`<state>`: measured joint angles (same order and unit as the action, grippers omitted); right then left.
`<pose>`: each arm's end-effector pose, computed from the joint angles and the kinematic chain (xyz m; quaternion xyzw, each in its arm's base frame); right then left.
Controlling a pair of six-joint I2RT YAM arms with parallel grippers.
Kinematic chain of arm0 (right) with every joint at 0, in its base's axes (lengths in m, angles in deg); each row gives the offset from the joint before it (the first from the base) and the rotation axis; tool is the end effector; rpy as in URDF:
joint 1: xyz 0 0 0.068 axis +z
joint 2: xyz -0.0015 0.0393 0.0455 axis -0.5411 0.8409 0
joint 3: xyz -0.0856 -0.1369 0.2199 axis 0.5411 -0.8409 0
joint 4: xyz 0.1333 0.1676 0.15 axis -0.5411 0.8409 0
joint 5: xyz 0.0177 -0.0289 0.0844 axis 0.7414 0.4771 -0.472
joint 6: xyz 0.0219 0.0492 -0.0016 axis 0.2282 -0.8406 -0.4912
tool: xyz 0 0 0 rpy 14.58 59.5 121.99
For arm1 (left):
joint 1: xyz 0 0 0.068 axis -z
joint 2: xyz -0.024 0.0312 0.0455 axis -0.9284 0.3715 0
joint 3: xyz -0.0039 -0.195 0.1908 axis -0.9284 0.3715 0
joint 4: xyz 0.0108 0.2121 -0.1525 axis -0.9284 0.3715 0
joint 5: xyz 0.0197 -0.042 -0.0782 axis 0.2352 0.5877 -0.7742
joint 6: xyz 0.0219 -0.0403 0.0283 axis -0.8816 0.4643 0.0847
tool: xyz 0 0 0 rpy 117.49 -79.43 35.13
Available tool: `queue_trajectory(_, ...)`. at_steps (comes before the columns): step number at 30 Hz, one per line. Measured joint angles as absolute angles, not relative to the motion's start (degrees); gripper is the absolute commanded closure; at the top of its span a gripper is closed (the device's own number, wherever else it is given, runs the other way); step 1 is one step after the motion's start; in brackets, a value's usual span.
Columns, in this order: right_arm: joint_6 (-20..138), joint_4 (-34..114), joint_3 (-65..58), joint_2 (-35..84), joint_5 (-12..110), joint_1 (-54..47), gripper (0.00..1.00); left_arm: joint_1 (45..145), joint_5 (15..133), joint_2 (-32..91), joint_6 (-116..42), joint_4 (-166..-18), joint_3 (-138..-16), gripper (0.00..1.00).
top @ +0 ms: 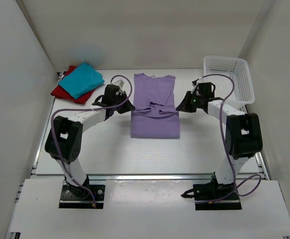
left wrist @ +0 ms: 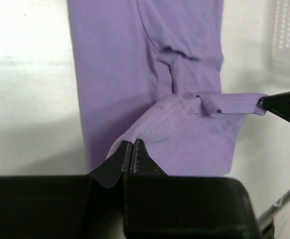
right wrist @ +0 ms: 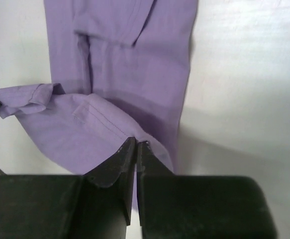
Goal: Fold and stack the t-shirts
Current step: Fold the folded rectangular tshirt in 1/3 of the way
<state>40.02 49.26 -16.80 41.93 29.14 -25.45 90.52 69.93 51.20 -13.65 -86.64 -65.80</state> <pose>0.3600 0.0624 0.2030 0.0574 0.9044 0.3106 0.2868 0.3405 -0.1482 0.2092 -0.0517 0.8988 -0.2883 0.3260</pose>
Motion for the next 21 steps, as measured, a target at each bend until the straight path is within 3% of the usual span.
queue_trajectory(6, 40.39, 48.87, -6.48, 54.19, 28.05, -27.0, 1.0, 88.92, 69.93, 62.52, -13.44, -87.21, -72.21, 0.99)
queue_trajectory(9, 40.35, 48.72, -5.65, 55.98, 27.41, -27.85, 0.99, 88.42, 69.93, 65.43, -12.82, -87.38, -72.56, 0.91)
queue_trajectory(12, 40.13, 48.22, -5.67, 56.07, 26.87, -28.49, 0.82, 88.03, 69.86, 66.13, -12.1, -88.59, -72.69, 0.75)
queue_trajectory(14, 40.13, 47.38, -5.61, 56.07, 26.52, -28.9, 0.71, 87.7, 69.54, 66.35, -11.71, -88.87, -73.65, 0.72)
queue_trajectory(16, 40.24, 47.3, -5.41, 56.07, 26.28, -29.25, 0.68, 87.35, 69.25, 66.32, -11.34, -90.31, -74.13, 0.68)
queue_trajectory(19, 40.89, 48.08, -4.86, 55.48, 27.83, -29.43, 0.68, 86.41, 69.6, 64.03, -10.42, -92.94, -72.01, 0.65)
queue_trajectory(21, 41.66, 48.98, -5.02, 53.49, 30.17, -28.99, 0.87, 86.04, 70.13, 60.49, -10.14, -93.44, -69.58, 0.64)
